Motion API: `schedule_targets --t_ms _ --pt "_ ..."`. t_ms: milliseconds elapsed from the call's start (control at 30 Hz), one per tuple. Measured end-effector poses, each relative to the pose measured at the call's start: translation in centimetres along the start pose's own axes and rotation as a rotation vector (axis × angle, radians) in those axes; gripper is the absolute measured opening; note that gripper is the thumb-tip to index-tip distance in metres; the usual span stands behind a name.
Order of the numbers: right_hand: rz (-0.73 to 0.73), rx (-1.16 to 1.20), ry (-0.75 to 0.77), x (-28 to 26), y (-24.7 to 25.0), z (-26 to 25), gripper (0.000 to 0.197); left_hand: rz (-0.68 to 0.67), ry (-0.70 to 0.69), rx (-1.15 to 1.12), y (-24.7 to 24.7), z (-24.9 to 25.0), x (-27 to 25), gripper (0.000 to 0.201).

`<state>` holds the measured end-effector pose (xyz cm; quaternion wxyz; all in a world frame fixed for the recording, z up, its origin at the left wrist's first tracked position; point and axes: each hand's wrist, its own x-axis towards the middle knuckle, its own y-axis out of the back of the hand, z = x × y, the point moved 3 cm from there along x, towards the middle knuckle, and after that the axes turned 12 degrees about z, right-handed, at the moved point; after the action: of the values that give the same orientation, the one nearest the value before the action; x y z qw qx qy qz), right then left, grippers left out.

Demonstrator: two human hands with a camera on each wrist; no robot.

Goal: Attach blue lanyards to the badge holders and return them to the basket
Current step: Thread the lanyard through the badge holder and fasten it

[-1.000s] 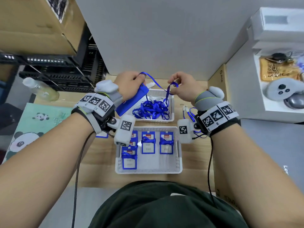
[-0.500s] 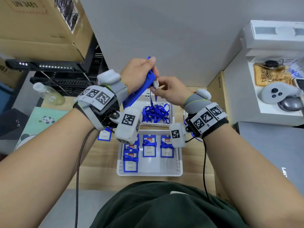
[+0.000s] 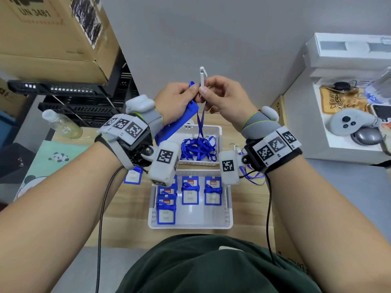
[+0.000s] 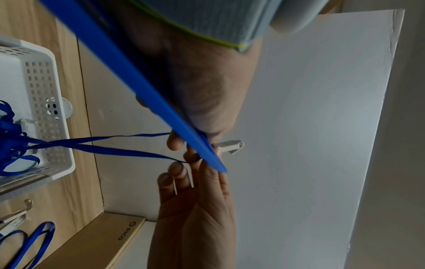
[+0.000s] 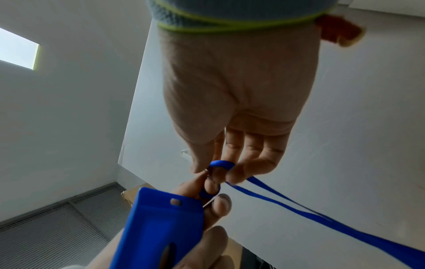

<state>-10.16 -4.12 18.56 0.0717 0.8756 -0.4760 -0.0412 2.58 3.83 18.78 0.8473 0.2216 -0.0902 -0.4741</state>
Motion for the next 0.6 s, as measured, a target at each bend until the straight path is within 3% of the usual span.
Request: schedule_targets --t_ms 133,333,433,600 --pt "0.108 0.038 0.009 0.2 0.8 -0.8 0.008 -0.020 0.034 -0.033 -0.4 -0.5 -0.2 0.035" --pt "0.237 0.243 -0.133 0.9 2.8 -2.8 0.021 0.005 0.124 -0.011 -1.0 -2.2 0.0 0.019" --pt "0.286 0.215 -0.103 1.1 3.4 -2.6 0.021 0.009 0.156 0.050 -1.5 -3.5 0.1 0.016" --pt "0.249 0.060 -0.081 1.2 3.6 -1.6 0.025 -0.025 0.165 0.189 -2.6 -5.3 0.4 0.010"
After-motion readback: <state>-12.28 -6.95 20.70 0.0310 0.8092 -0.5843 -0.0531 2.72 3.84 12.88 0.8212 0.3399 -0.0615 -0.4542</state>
